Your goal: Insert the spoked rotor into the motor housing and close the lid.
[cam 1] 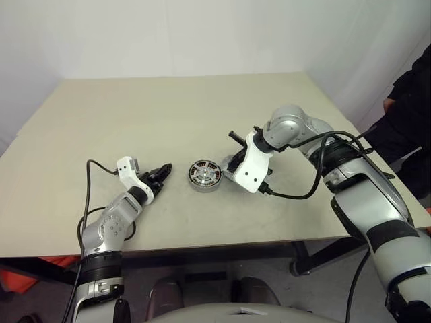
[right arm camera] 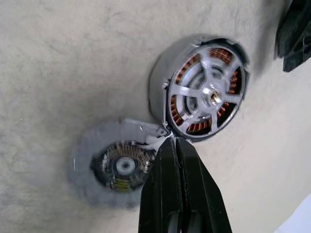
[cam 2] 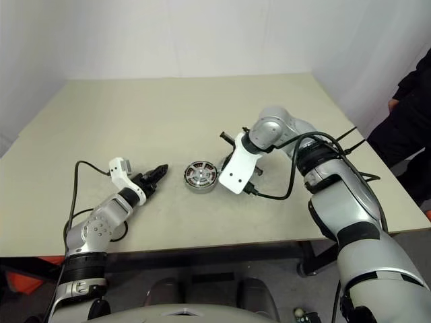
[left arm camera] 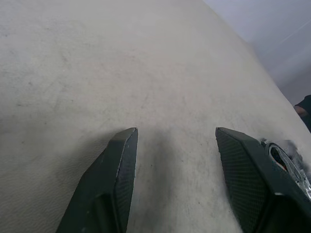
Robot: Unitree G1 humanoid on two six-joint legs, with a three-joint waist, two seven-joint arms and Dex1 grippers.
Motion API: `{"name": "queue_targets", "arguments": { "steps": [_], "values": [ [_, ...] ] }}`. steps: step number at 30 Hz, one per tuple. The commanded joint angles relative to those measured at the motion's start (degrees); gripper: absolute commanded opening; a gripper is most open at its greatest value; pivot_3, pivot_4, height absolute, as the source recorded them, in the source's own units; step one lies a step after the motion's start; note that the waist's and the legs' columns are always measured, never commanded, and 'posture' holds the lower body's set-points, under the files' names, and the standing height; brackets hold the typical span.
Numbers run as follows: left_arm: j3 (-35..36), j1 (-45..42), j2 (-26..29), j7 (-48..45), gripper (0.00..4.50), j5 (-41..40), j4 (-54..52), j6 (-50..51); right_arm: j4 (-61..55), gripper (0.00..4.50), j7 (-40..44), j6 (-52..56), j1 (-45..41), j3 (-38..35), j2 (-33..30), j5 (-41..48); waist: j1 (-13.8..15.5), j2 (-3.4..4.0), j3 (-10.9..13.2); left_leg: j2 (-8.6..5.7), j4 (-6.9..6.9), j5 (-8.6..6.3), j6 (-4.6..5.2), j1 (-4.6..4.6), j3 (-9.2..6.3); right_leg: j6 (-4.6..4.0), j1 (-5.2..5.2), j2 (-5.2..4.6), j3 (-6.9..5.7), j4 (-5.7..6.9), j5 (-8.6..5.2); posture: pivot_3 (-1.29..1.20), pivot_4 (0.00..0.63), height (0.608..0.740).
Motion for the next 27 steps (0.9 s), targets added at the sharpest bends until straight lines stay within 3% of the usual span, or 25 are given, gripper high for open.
{"name": "queue_targets", "arguments": {
  "steps": [1, 15, 18, 24, 27],
  "values": [
    [0.06, 0.76, 0.07, 0.49, 2.72, 0.26, -0.37, -0.11, -1.95, 0.01, 0.1, 0.03, -1.23, -0.4, -0.02, 2.02, -0.02, 0.0, 0.0, 0.0, 0.0, 0.0, 0.0, 0.0, 0.0, 0.0, 0.0, 0.0, 0.0, 0.0, 0.0, 0.0, 0.0, 0.74],
    [-0.1, 0.12, 0.26, 0.35, 2.72, 0.37, 0.1, 0.1, -4.61, 0.01, -0.91, 7.37, 3.87, -0.37, 1.96, 2.43, 0.01, 0.0, 0.0, 0.0, 0.0, 0.0, 0.0, 0.01, 0.0, 0.0, 0.01, 0.01, 0.0, 0.0, 0.0, 0.0, 0.0, 0.74],
    [0.09, 0.32, 0.25, 0.49, 2.72, 0.27, -0.17, 0.08, -4.17, 0.58, -1.63, 11.08, 4.95, -1.26, 3.55, 3.5, -0.01, 0.0, 0.0, 0.01, 0.0, 0.01, -0.01, 0.02, 0.0, 0.0, 0.01, 0.01, 0.0, 0.02, 0.0, 0.0, 0.0, 0.74],
    [0.36, 0.75, 0.66, 0.42, 2.72, 0.04, -0.51, 0.39, -7.35, 2.59, -5.07, 14.48, 7.71, -1.7, 3.76, 2.88, 0.04, -0.02, -0.01, 0.0, 0.0, 0.0, 0.0, 0.01, 0.0, 0.0, 0.02, 0.0, 0.0, -0.02, 0.0, 0.0, 0.0, 0.74],
    [0.16, 0.31, 0.83, 0.47, 2.72, 0.06, -0.39, 0.62, -7.59, 2.59, -5.56, 13.85, 8.12, -0.97, 2.99, 1.72, 0.04, -0.01, 0.0, 0.01, 0.0, 0.0, 0.0, 0.02, 0.0, 0.0, 0.02, 0.01, 0.0, -0.02, 0.0, 0.0, 0.0, 0.74]
  ]
}}
